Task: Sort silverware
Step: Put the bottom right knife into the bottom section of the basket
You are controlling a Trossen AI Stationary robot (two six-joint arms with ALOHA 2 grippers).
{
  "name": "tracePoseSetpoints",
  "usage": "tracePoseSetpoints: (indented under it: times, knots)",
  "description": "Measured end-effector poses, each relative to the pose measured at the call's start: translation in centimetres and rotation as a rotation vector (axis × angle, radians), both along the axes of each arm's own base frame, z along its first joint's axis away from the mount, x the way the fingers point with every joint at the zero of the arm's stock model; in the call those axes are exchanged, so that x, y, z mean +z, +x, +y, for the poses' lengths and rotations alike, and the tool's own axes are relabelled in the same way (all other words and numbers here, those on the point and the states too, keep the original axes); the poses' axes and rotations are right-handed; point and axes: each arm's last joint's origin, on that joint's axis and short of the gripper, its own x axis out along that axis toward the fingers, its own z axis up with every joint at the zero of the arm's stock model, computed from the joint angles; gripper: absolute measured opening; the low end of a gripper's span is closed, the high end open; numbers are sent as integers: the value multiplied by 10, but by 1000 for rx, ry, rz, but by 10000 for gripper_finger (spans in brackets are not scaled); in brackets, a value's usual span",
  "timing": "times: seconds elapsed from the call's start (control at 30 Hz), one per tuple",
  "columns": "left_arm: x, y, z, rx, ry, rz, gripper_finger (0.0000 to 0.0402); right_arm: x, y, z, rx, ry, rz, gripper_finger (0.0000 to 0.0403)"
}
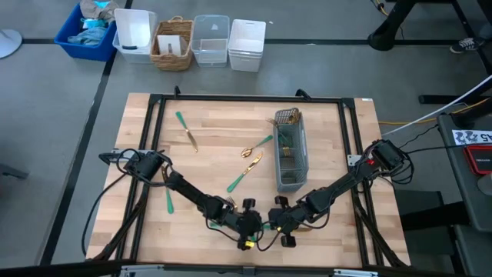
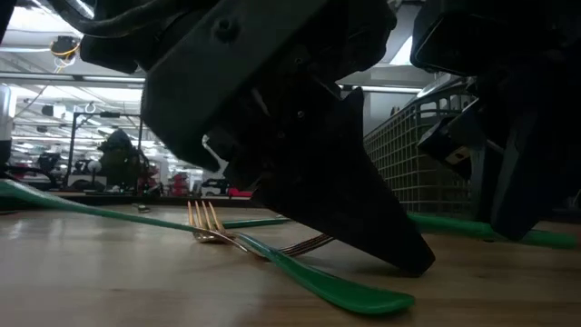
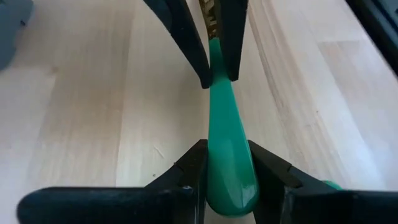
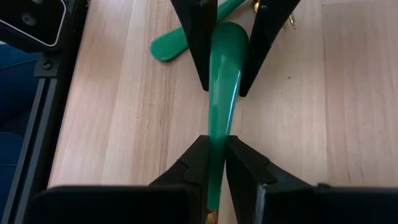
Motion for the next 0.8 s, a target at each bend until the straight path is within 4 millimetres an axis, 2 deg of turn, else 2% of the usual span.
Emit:
tracePoseSetpoints:
  times: [0.17,0.8]
  knots:
    - [0,0,-1,25,-69,14,80,0,0,0,4,4,1,49]
    - [2,0,-2,21,-82,12,81,2,0,3,63,81,18,49]
